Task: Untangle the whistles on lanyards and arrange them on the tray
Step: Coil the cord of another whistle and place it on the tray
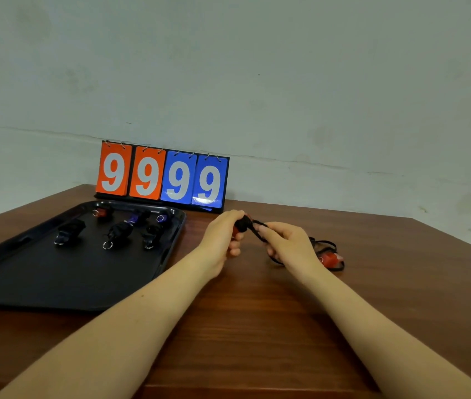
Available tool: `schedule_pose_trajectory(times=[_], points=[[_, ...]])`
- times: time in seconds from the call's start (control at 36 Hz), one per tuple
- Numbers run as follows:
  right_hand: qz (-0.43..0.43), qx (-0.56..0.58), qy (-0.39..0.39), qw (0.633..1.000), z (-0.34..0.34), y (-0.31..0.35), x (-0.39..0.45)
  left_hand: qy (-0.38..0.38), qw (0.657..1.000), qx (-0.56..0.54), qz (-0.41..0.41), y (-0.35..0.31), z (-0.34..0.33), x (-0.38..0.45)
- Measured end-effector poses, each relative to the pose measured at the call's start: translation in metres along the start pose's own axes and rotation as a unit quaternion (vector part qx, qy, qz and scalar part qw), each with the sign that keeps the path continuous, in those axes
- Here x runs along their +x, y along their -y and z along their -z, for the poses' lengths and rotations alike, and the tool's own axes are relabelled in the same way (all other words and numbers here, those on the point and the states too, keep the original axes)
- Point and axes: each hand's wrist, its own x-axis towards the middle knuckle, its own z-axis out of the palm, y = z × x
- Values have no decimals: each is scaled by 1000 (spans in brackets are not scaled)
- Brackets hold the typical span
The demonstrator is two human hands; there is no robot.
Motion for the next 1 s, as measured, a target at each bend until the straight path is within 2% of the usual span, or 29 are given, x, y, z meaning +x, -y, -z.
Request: schedule_pose_trajectory(times=[0.06,0.14,0.22,0.31,0.36,0.42,0.47,0.53,0.61,0.81,0.92,1.0], points=[[-4,-2,-2,1000,2,-1,1,14,998,-60,8,-1,0,-1],[11,-60,38,997,1,-4,-1,36,988,-145,29,-1,-2,-3],[56,-159,60,984,-3,-4,-3,34,983,-174,39,4,-3,-3],[129,-279,37,951,-4,-1,-3,11,984,-173,39,5,0,0],[180,-300,5,937,-4,1,-4,-2,991,-134,22,2,2,0],[210,-278,-27,937,-3,1,-4,-7,1000,-15,-25,0,4,2],[225,-249,-54,940,-1,1,-3,6,994,86,-63,-1,4,2],[228,-220,-76,945,1,1,-3,22,989,129,-62,0,2,1],[212,-193,-71,955,4,3,-5,33,979,192,-57,4,-2,1],[184,-177,-74,964,5,0,-1,22,983,176,-44,6,-11,-2],[69,-44,-44,996,6,5,-2,12,954,275,-118,11,-11,-2],[-40,60,7,997,9,8,-3,8,937,315,-154,12,-8,-2]])
